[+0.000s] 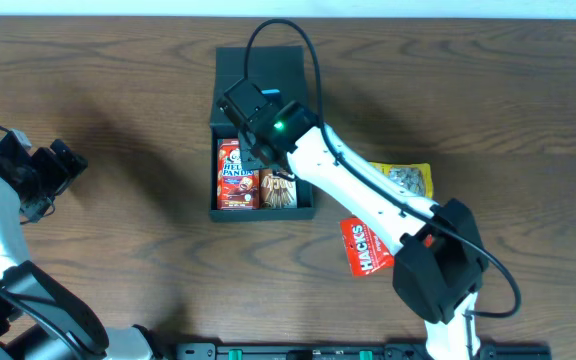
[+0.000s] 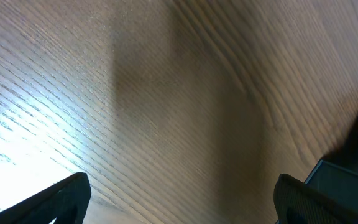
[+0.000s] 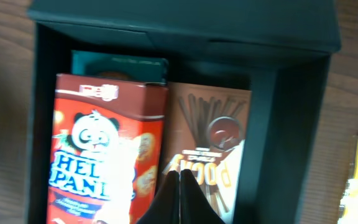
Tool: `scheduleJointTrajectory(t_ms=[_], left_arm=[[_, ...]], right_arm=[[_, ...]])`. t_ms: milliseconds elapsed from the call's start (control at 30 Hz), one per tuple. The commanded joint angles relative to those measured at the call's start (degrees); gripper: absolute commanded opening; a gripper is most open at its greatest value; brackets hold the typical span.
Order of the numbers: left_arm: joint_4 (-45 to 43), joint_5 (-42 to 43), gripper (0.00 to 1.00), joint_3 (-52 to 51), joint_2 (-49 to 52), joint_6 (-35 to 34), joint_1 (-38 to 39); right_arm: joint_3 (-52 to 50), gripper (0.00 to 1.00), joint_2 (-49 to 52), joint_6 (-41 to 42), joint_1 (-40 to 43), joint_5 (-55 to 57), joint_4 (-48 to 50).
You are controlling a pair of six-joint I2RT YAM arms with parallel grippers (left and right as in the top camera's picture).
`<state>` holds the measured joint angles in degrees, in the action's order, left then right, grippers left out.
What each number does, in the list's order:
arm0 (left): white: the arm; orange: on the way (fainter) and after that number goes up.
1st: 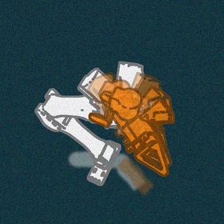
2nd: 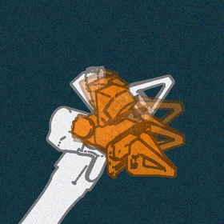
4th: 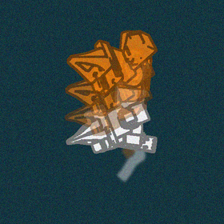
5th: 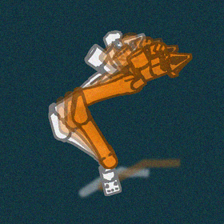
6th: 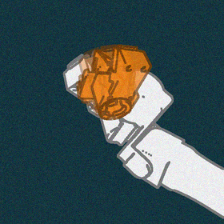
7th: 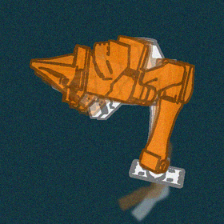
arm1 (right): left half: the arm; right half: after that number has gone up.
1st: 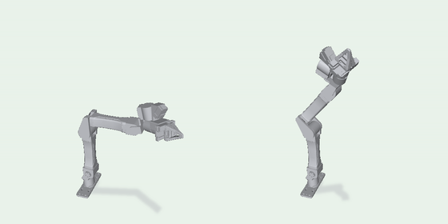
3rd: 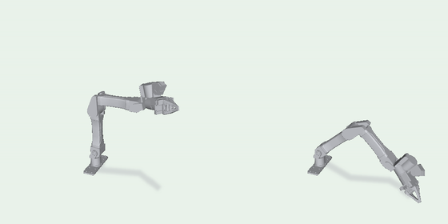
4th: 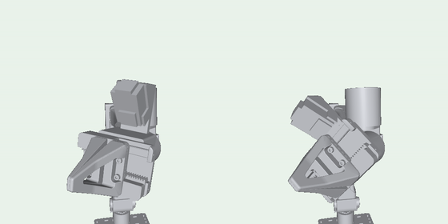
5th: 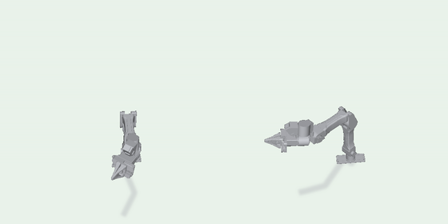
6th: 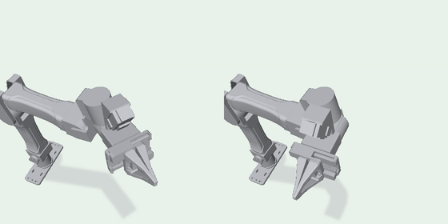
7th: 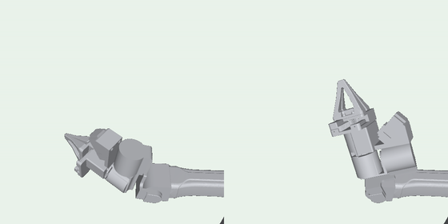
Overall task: Pack container
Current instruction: 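Lower the Hello Panda box upright, release it and press it down, then withdraw the right gripper and move it over the yellow Hacks bag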
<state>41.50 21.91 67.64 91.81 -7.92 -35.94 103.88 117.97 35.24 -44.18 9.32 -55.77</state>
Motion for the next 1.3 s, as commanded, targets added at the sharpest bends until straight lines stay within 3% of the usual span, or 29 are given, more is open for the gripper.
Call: scheduleJointTrajectory(t_ms=[0, 700, 933, 1133, 1267], left_arm=[[-0.20, 0.22, 0.95, 1.16, -0.85, -0.70, -0.04], [-0.20, 0.22, 0.95, 1.16, -0.85, -0.70, -0.04], [-0.17, 0.20, 0.95, 1.16, -0.85, -0.68, -0.04], [-0.20, 0.17, 0.95, 1.16, -0.85, -0.66, -0.04], [-0.20, 0.17, 0.95, 1.16, -0.85, -0.68, -0.02]], right_arm=[[-0.09, 0.02, 3.08, -2.34, -0.31, 0.74, -0.87], [-0.09, 0.02, 8.15, -4.68, -3.02, -6.38, 0.50], [0.09, 0.02, 8.13, -4.72, -2.21, -2.69, -0.59], [5.57, 0.01, 3.06, -6.38, 0.26, 2.93, -10.25], [7.13, 0.01, -3.61, -10.82, 3.10, 6.56, -10.95]])
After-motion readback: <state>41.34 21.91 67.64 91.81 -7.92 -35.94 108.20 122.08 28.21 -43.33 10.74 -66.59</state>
